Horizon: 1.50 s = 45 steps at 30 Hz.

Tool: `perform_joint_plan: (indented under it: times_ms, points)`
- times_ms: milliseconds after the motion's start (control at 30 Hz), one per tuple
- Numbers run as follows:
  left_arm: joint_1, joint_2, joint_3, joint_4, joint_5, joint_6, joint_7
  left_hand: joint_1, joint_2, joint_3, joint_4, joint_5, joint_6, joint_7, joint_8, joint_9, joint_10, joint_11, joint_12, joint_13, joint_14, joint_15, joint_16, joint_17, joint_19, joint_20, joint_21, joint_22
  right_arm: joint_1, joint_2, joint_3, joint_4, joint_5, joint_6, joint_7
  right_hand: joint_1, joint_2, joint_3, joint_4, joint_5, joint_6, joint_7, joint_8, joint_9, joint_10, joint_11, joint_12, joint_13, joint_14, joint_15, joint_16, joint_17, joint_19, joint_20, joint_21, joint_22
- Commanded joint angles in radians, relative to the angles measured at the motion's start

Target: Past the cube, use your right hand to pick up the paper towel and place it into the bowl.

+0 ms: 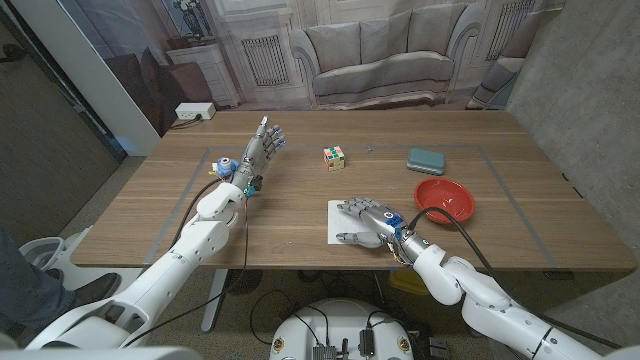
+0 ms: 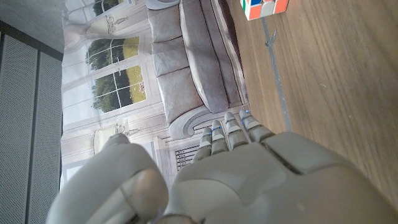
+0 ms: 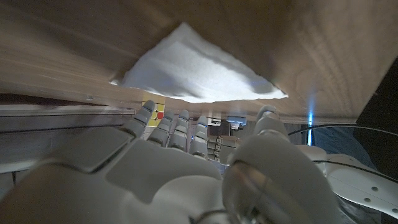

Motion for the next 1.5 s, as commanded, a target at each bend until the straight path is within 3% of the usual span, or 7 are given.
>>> perform_joint_plan:
  times_ms: [33,867,1167,1367,1500]
  points:
    - [0.022,0.008,-0.007,-0.02,-0.002,-0.001,0.015,0.004,0.008,-0.004,0.002,0.003,0.013,-0.002,0.001,0.003,0.009,0.0,-0.003,0.002,0.006,-0.001,-0.002,0.002,-0.003,0.003,-0.002,0.006,0.011,0.003,-0.012,0.015,0.016,0.005,0.007,0.005,0.0,-0.004,-0.001,0.006,0.003,-0.002,0.006,0.006,0.002,0.0,0.009,0.002,0.0,-0.006,0.005,0.003,0.005,-0.007,-0.005,0.001]
    - [0.015,0.007,-0.004,-0.013,-0.003,0.004,0.013,0.007,0.012,-0.008,0.001,0.002,0.021,-0.002,0.003,0.003,0.011,-0.003,-0.002,0.002,0.006,-0.001,-0.002,0.002,-0.005,0.006,-0.002,0.006,0.012,0.005,-0.019,0.038,0.019,-0.013,-0.002,0.018,0.006,0.0,-0.002,0.014,0.038,0.0,0.022,0.006,0.006,-0.003,0.017,0.002,-0.005,-0.009,0.007,0.004,0.015,-0.02,-0.009,0.003]
    - [0.005,-0.002,-0.001,0.007,-0.005,0.001,0.004,0.007,0.013,-0.009,0.001,0.001,0.021,0.0,0.002,0.003,0.012,-0.005,-0.002,0.002,0.006,-0.002,-0.003,0.002,-0.006,0.006,-0.002,0.006,0.019,0.009,-0.025,0.049,0.022,-0.011,-0.009,0.055,0.025,0.017,-0.011,0.023,0.051,-0.005,0.026,0.007,0.025,-0.013,0.027,0.003,0.014,-0.015,0.013,0.003,0.061,-0.029,0.004,0.004]
    - [0.007,-0.006,-0.003,0.012,-0.007,-0.004,0.005,0.008,0.013,-0.011,0.001,0.001,0.021,-0.001,0.002,0.003,0.011,-0.004,-0.003,0.002,0.006,-0.001,-0.003,0.002,-0.006,0.006,-0.002,0.006,0.022,0.01,-0.027,0.052,0.018,-0.015,-0.015,0.12,0.05,0.045,-0.029,0.027,0.062,-0.015,0.028,0.007,0.035,-0.026,0.033,0.003,0.04,-0.028,0.018,0.001,0.129,-0.044,0.023,0.006]
    - [0.012,-0.007,-0.004,0.011,-0.008,-0.007,0.006,0.008,0.014,-0.011,0.001,0.001,0.021,-0.002,0.002,0.003,0.012,-0.001,-0.002,0.002,0.007,-0.003,-0.002,0.002,-0.006,0.007,-0.002,0.006,0.024,0.007,-0.026,0.052,0.022,-0.012,-0.016,0.148,0.058,0.056,-0.034,0.026,0.067,-0.021,0.029,0.007,0.044,-0.029,0.036,0.003,0.054,-0.035,0.02,0.001,0.151,-0.046,0.029,0.007]
